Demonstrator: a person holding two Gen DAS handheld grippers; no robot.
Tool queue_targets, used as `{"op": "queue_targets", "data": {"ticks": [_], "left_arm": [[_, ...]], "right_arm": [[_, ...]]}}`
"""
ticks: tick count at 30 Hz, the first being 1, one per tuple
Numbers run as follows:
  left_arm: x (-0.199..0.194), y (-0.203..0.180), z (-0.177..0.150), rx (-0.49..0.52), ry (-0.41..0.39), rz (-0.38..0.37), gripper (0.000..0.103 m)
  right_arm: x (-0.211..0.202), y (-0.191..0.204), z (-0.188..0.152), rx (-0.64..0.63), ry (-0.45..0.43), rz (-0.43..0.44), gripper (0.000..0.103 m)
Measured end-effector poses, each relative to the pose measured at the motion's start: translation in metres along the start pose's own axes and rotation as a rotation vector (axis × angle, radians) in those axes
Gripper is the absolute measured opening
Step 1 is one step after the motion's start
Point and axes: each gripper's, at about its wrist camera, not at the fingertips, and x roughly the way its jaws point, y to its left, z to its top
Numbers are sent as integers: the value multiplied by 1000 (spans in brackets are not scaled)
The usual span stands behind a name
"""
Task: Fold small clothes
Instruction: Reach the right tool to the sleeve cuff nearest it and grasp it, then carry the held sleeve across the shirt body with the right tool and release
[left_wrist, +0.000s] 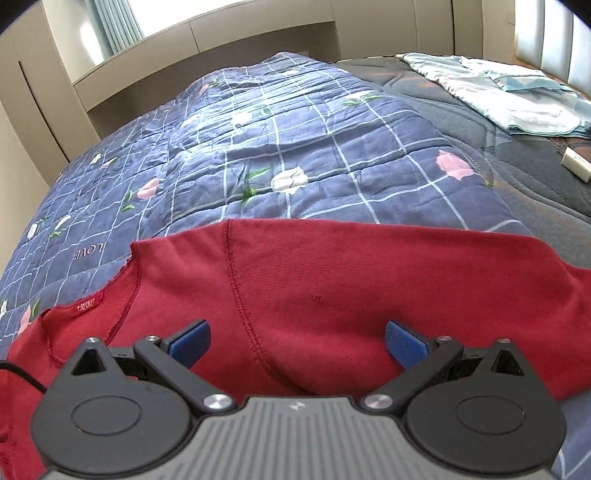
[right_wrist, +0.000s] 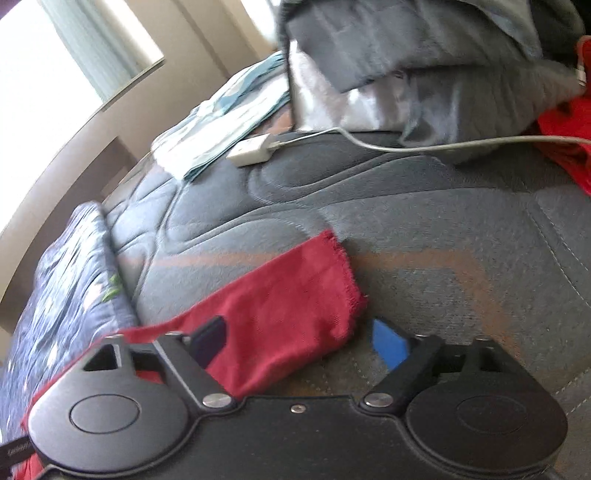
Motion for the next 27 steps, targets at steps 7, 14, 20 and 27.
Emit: {"op": "queue_targets", "data": {"ticks": [7, 14, 20, 27], "left_arm": [[2, 5, 11, -2, 16, -14, 103], [-1, 28, 28, -40, 53, -31, 103], [-9, 65, 35, -87, 77, -72, 103], [-25, 134, 42, -249, 54, -183, 103]], "right_arm": [[2, 1, 7, 67, -45, -83, 48], [3, 8, 14, 58, -33, -125, 10], [-22, 42, 25, -46, -101, -70, 7], [-56, 137, 25, -196, -151, 151, 7]]}}
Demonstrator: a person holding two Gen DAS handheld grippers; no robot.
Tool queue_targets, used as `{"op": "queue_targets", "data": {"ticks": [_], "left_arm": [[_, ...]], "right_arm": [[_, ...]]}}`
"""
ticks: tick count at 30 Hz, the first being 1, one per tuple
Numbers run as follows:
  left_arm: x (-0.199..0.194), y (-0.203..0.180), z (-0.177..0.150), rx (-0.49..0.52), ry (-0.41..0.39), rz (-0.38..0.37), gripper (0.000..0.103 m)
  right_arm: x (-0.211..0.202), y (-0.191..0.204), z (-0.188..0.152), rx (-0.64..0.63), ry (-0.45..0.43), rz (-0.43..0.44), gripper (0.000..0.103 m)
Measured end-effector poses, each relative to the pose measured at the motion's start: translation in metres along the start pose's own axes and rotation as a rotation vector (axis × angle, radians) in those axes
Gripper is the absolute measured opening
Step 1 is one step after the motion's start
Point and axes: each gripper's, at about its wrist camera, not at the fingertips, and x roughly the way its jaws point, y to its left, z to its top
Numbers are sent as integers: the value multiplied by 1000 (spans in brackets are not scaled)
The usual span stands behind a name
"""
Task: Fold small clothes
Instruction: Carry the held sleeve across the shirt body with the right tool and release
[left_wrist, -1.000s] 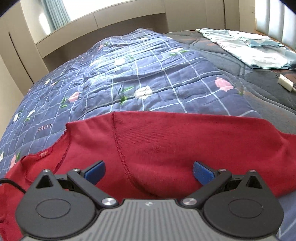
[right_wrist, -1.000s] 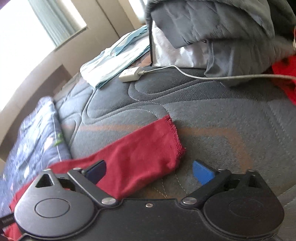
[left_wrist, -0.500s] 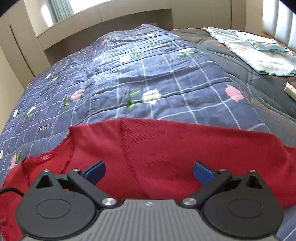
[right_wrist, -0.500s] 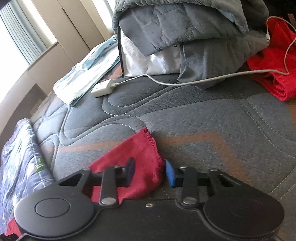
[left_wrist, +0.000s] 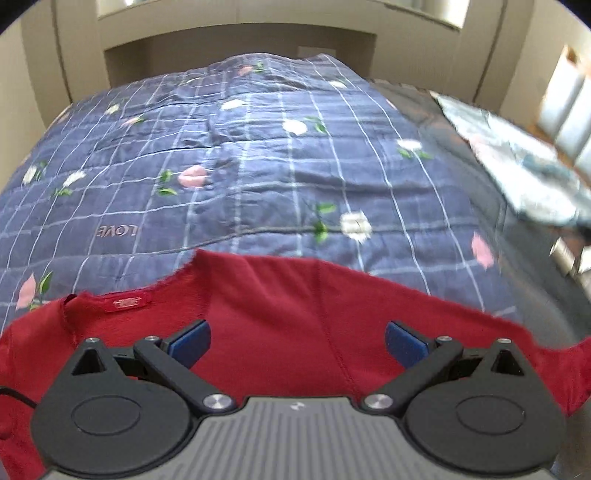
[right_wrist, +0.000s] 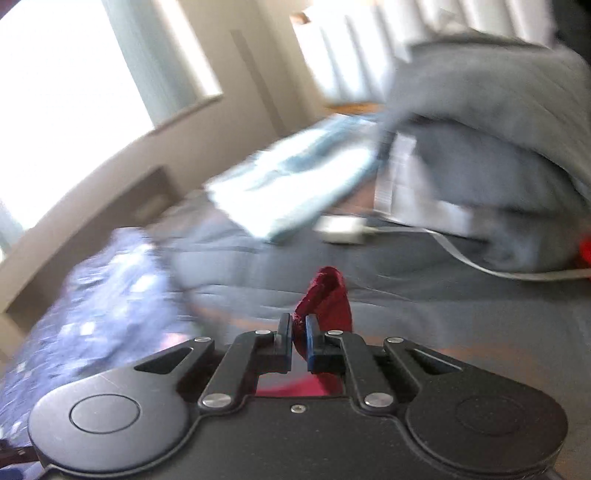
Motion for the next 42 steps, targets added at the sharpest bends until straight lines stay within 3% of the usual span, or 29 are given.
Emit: {"op": "queue_targets", "data": {"ticks": [7, 11, 19, 23, 30, 38, 40, 42], "left_arm": [[-34, 70, 21, -128, -57, -49, 103], [-52, 115, 28, -197, -97, -80, 103], [-77, 212, 26, -307, -155, -109, 103], [-83, 251, 17, -322, -164, -115, 103], [-70, 296, -14, -377, -130, -129, 103], [-47, 308, -38, -404, -89, -128, 103], [-42, 306, -40, -389, -80, -119, 103], [-37, 301, -40, -368, -69, -111, 103]], "right_arm": [[-4, 118, -3, -92, 5, 247, 7], [-8, 185, -25, -148, 38, 359, 7], [-30, 300, -102, -251, 161, 563, 7], [-47, 341, -153, -390, 225, 625, 7], [-61, 367, -236, -611, 326, 643, 7], [-63, 376, -289, -810, 370, 698, 0], [-61, 376, -296, -831, 377, 701, 5], [-57, 369, -296, -819, 384, 691, 22]]}}
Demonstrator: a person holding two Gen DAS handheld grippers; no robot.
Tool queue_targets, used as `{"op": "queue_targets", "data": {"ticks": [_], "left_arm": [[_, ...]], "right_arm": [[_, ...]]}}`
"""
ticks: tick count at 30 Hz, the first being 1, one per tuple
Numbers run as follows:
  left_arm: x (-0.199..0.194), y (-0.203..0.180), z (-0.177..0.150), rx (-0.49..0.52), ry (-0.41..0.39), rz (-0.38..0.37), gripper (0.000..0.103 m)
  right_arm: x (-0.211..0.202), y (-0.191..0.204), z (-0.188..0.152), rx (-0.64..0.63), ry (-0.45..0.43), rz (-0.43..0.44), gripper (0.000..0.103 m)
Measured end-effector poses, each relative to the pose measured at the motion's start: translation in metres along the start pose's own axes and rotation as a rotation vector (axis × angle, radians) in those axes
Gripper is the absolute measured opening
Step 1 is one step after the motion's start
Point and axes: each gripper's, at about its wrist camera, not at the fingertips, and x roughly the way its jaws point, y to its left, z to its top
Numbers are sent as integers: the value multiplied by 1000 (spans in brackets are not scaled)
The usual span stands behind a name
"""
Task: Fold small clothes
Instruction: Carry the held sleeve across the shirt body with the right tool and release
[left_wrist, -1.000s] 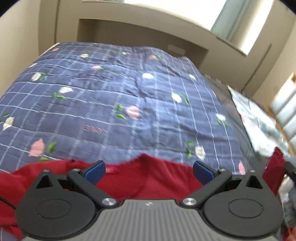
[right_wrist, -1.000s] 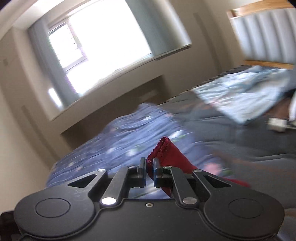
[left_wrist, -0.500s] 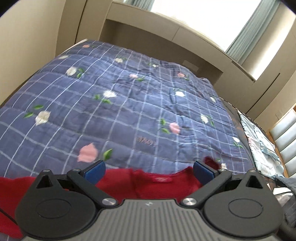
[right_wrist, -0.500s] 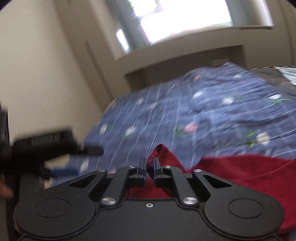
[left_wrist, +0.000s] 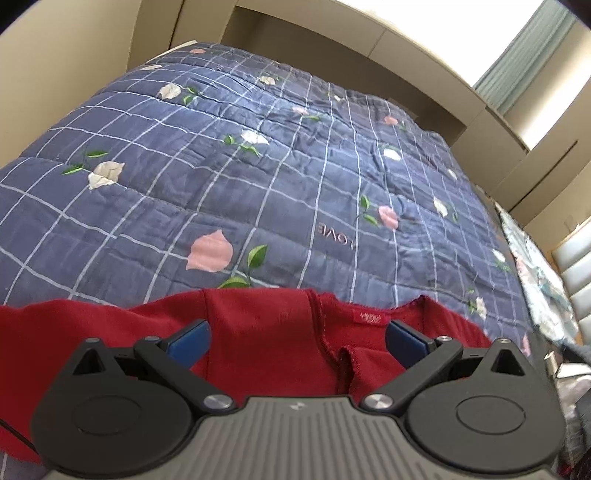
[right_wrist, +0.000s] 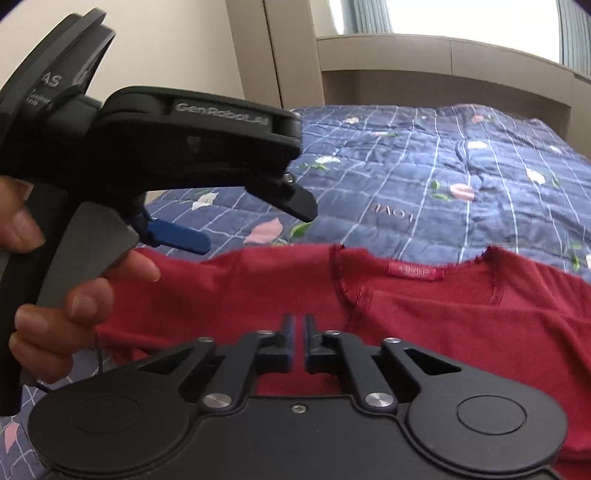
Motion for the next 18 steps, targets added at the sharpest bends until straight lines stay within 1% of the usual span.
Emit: {"op": "queue_targets", "data": {"ticks": [1, 2, 3, 4, 5, 6, 7, 9, 10, 12, 14, 16, 17, 18], "left_arm": [[3, -3, -1, 11, 3, 3, 103], [5, -5, -2, 23, 6, 5, 103], [9, -9, -3, 39, 8, 9, 103], [12, -12, -4, 50, 11, 14, 103], [16, -16, -6, 66, 15, 21, 103], [20, -21, -8, 83, 21, 27, 103], [24, -26, -11, 99, 29, 31, 103], [33, -36, -18, 134, 46, 41, 103], [37, -41, -23, 151, 52, 51, 103], [45, -52, -33, 177, 59, 73, 103], [53, -61, -44, 192, 67, 100, 103], [60, -67, -54, 202, 78, 143, 103], [64, -69, -60, 207, 87, 177, 102], [67, -71, -64, 211, 96, 209, 102]], "right_arm": [[-2, -3, -2, 1, -5, -8, 26], [-7, -9, -7, 3, -14, -25, 34], [-13, -14, -11, 2, -19, -39, 44], [-19, -20, -16, 0, -24, -56, 50], [-27, -28, -23, 0, -33, -90, 62], [-36, -35, -29, 2, -41, -120, 67], [-43, -44, -35, 5, -47, -151, 70], [-63, -66, -50, 20, -58, -243, 82], [-71, -77, -57, 28, -64, -294, 85], [-88, -100, -72, 43, -68, -426, 97], [-101, -124, -88, 62, -57, -567, 98], [-106, -148, -102, 87, -7, -687, 98], [-108, -160, -109, 105, 11, -729, 98], [-111, -171, -115, 122, 9, -744, 100]]}}
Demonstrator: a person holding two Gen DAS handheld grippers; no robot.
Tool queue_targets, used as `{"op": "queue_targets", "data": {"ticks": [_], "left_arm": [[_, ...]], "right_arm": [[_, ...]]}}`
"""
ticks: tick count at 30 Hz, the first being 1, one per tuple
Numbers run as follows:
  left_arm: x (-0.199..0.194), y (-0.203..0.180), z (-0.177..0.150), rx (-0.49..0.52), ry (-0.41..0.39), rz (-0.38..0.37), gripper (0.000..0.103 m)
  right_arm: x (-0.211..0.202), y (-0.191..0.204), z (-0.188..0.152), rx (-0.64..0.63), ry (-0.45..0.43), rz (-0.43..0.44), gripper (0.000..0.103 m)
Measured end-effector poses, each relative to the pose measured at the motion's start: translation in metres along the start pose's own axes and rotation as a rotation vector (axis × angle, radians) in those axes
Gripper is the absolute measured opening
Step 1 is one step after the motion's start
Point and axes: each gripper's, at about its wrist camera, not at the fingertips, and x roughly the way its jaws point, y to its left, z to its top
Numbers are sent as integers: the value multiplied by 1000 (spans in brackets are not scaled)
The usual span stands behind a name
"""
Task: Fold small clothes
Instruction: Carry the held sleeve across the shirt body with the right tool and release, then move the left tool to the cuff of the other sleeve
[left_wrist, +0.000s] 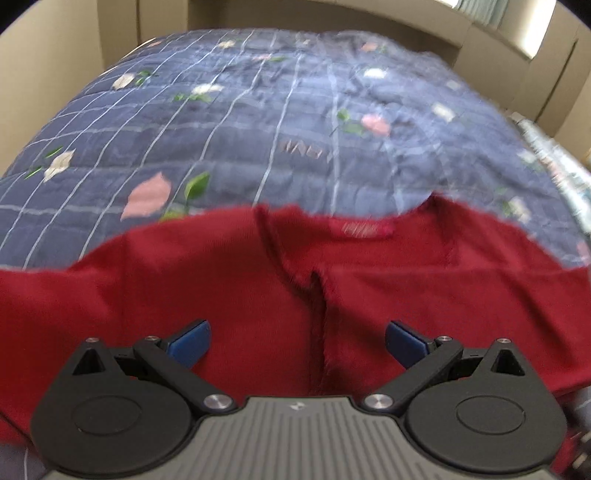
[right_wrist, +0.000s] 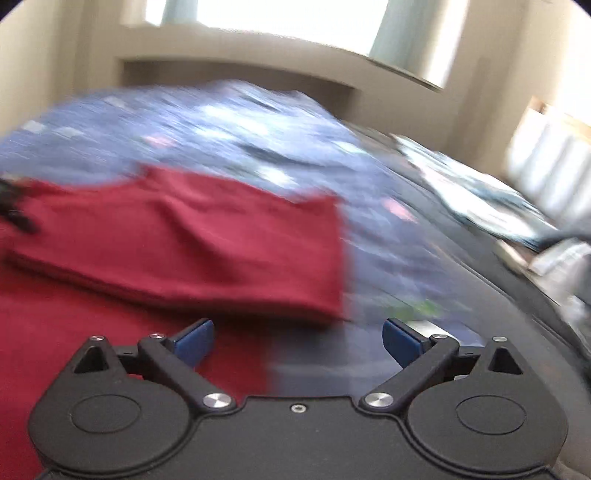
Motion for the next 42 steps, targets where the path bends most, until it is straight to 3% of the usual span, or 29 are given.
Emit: {"op": "queue_targets", "data": {"ticks": [3, 8, 11, 17, 24, 28, 31, 38, 42], "left_arm": [[4, -6, -10, 12, 1, 64, 102], [2, -4, -14, -36, -4, 102, 103], [0, -7, -14, -37, -5, 108, 97], [4, -13, -12, -29, 8, 140, 99], [7, -13, -14, -36, -5, 159, 103], [-9, -5, -16, -85, -23, 117, 102], [-29, 5, -23, -138, -85, 90, 103], [-69, 50, -47, -279, -145, 117, 103], [-81, 86, -62, -309, -118, 175, 103]], "right_arm": [[8, -18, -7, 48, -46, 25, 102], [18, -18, 6, 42, -112, -19, 101], [17, -20, 10, 38, -140, -30, 102], [30, -31, 1, 33, -79, -139, 102], [23, -43, -4, 57, -36, -78, 102], [4, -46, -7, 56, 2, -65, 102], [-11, -42, -6, 47, -16, -23, 102], [22, -23, 47, 25, -138, 28, 102], [65, -15, 73, -5, -114, -10, 102]]}}
